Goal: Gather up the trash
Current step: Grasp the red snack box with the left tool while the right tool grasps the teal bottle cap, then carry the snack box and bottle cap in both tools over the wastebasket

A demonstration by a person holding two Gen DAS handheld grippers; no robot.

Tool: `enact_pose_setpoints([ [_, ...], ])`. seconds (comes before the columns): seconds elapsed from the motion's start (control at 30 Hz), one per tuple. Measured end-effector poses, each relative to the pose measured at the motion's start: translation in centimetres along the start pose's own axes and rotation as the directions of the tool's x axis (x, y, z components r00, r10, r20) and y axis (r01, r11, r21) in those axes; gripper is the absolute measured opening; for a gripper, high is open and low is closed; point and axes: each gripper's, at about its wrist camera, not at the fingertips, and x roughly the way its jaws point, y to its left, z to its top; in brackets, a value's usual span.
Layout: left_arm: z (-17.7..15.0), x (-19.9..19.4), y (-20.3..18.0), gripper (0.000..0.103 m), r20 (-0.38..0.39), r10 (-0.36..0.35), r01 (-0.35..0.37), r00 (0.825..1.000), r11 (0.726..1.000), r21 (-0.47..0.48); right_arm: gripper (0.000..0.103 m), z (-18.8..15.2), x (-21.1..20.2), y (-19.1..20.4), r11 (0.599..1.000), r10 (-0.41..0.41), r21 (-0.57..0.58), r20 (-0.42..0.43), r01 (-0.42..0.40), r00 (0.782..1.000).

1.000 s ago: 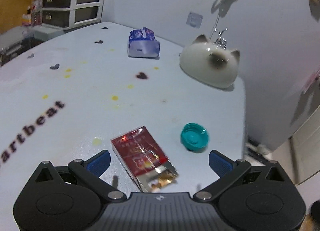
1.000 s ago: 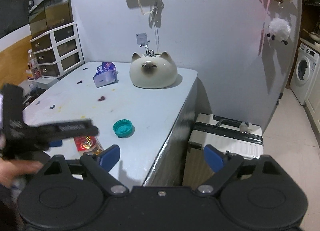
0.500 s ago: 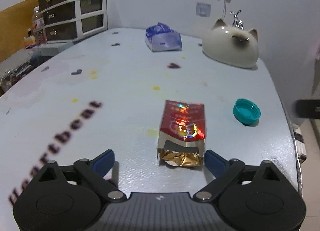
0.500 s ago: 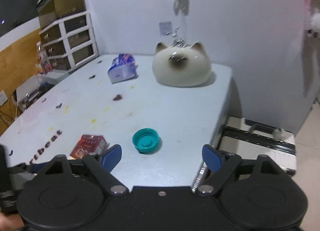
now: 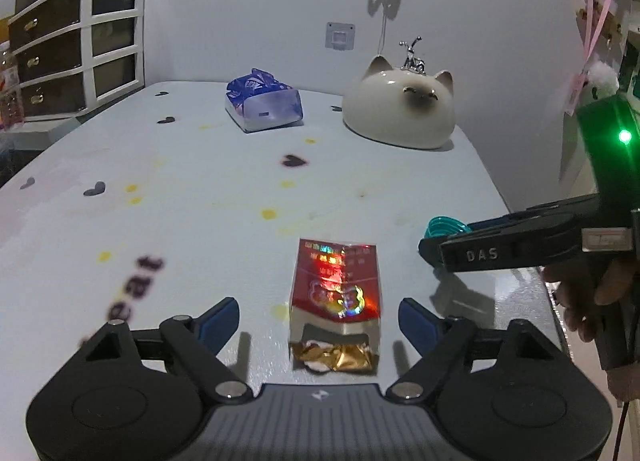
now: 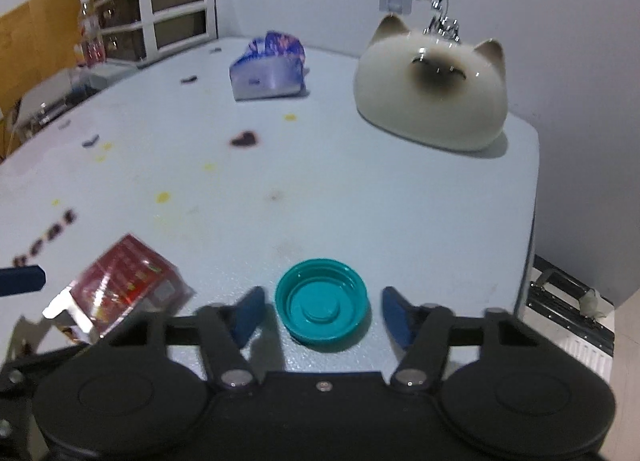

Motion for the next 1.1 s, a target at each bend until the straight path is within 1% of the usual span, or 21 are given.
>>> enact_pose_setpoints([
  [0.03, 0.2, 0.3, 0.0, 0.086, -0.005, -0.001, 0.001, 1.0, 1.0, 0.007, 0.05, 0.0, -0.1, -0.1, 1.0, 0.007, 0.01, -0.004, -0.007, 1.0],
  [0.17, 0.8, 1.5, -0.2, 0.082, -0.044, -0.035, 0.035, 0.998, 0.999, -0.002, 0.05, -1.0, -1.0, -0.1, 1.0, 0.022, 0.001, -0.016, -0.022, 1.0],
  [0.2, 0.9, 1.8, -0.3, 0.08, -0.053, -0.032, 0.032, 0.998, 0.999, -0.005, 0.05, -1.4, -1.4, -0.1, 1.0, 0.016, 0.0, -0.014, -0.016, 1.0],
  [0.27, 1.0, 2.3, -0.6, 0.074, -0.069, -0.022, 0.021, 0.997, 1.0, -0.008, 0.05, -2.1, -2.1, -0.2, 1.0, 0.011, 0.01, -0.019, -0.011, 1.0],
  [0.33, 1.0, 2.7, -0.8, 0.063, -0.083, -0.016, 0.014, 0.996, 1.0, -0.027, 0.05, -3.0, -2.9, -0.3, 0.999, 0.004, 0.033, -0.022, -0.003, 1.0],
  [0.4, 1.0, 2.9, -1.0, 0.055, -0.087, 0.003, -0.006, 0.996, 0.999, -0.034, 0.05, -3.7, -3.6, -0.3, 0.999, -0.012, 0.039, -0.027, 0.013, 1.0],
  [0.57, 0.7, 2.1, -1.3, 0.052, -0.107, 0.009, -0.016, 0.994, 0.998, -0.068, 0.05, -5.2, -5.3, -0.3, 0.999, -0.027, 0.043, -0.045, 0.029, 0.999],
  [0.7, -0.1, 0.2, -1.6, 0.052, -0.128, 0.011, -0.022, 0.992, 0.996, -0.087, 0.05, -6.2, -7.1, -0.2, 0.998, -0.028, 0.061, -0.053, 0.031, 0.998],
  [0.83, -0.9, -2.7, -2.1, 0.052, -0.142, 0.027, -0.041, 0.989, 0.994, -0.097, 0.05, -7.1, -9.2, 0.1, 0.997, -0.027, 0.077, -0.051, 0.031, 0.998],
  [0.97, -0.9, -6.4, -2.9, 0.052, -0.114, 0.031, -0.044, 0.993, 0.993, -0.11, 0.05, -7.6, -12.2, 0.4, 0.996, -0.021, 0.091, -0.032, 0.024, 0.999],
  [1.1, -0.8, -10.3, -4.0, 0.052, -0.081, 0.036, -0.045, 0.996, 0.993, -0.107, 0.05, -8.2, -16.0, 0.6, 0.994, -0.008, 0.106, 0.005, 0.008, 1.0],
])
